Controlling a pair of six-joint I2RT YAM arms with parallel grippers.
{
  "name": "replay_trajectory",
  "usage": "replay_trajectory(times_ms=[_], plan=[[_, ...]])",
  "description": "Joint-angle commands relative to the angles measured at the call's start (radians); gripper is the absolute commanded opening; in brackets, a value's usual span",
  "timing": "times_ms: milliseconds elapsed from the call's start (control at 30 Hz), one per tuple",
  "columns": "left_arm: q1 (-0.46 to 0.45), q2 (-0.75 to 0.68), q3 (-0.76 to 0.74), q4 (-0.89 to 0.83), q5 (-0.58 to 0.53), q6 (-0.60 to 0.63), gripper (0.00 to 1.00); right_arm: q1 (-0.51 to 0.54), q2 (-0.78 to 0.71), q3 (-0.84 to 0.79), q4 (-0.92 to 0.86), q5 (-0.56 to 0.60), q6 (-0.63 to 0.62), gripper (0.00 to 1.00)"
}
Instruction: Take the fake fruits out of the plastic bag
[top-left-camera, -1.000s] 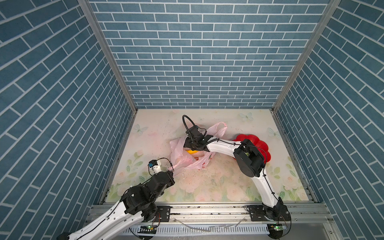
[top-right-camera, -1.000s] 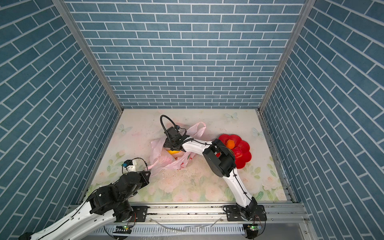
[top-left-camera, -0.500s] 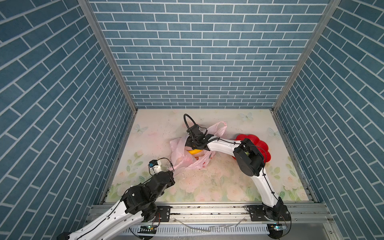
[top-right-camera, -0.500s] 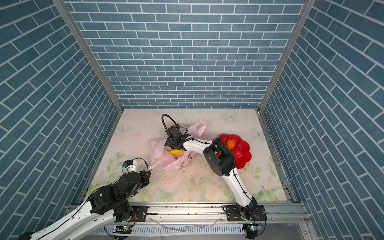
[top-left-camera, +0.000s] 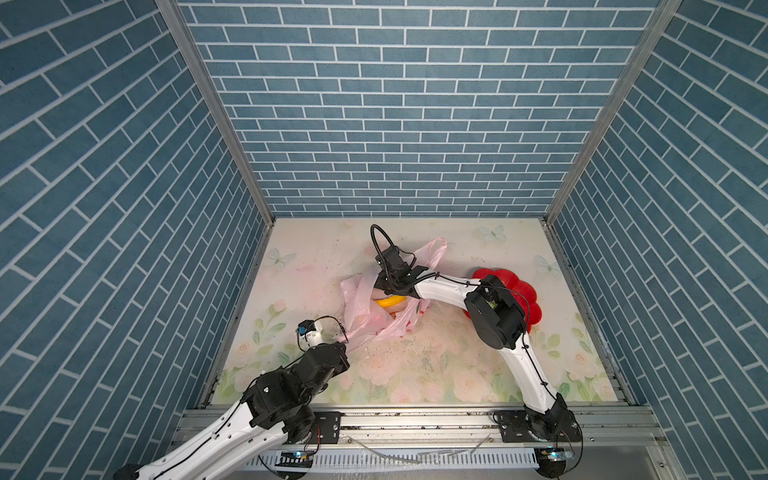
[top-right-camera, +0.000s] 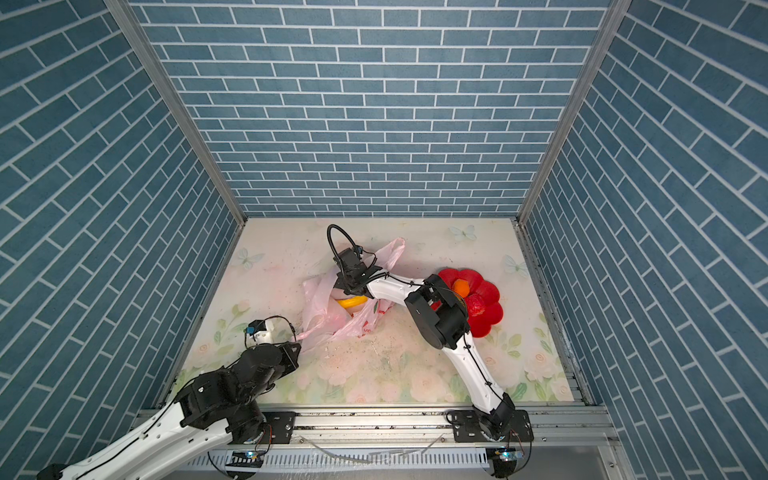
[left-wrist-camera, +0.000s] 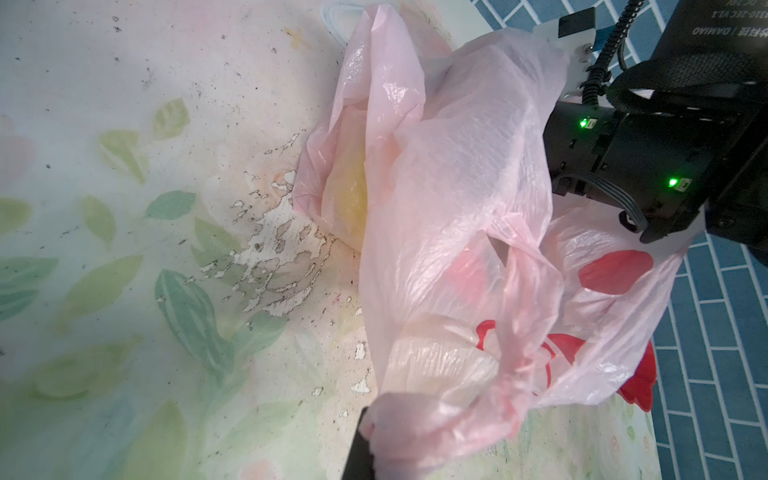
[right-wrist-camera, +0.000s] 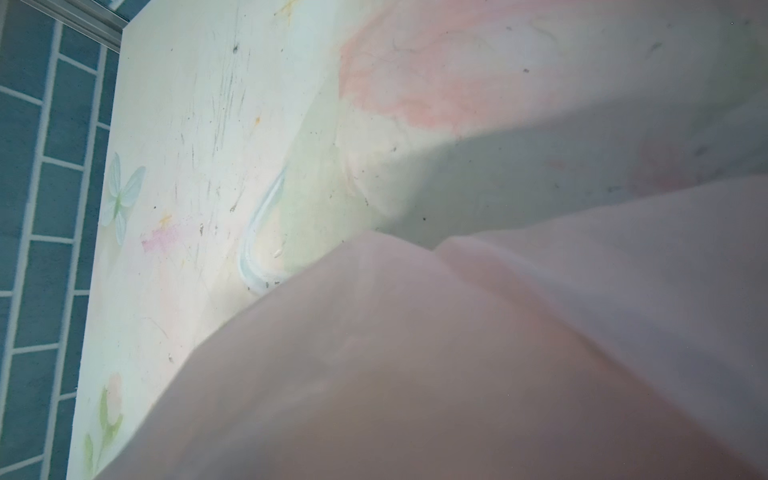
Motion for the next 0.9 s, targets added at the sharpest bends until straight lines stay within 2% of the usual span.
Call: replay_trajectory(times_ms=[0, 533, 600, 733, 867], plan=[[-0.004, -0.007, 0.008, -0.030, -0.006, 0.002, 0.00, -0.019, 0.029, 0.038, 0.004, 0.012, 0.025, 0.79], [-0.003, -0.013, 0.000, -0.025, -0.009, -0.001, 0.00, -0.029, 0.013, 0.009, 0.034, 0.012, 0.021, 0.56], [-0.004, -0.013, 0.000, -0.025, -0.009, -0.001, 0.00, -0.030, 0.010, 0.008, 0.035, 0.015, 0.021, 0.59], [-0.003, -0.019, 0.001, -0.032, -0.008, -0.004, 0.00, -0.032, 0.008, 0.002, 0.047, 0.024, 0.024, 0.74], [-0.004, -0.034, -0.001, -0.047, -0.006, -0.013, 0.00, -0.040, 0.010, -0.001, 0.068, 0.036, 0.044, 0.79]])
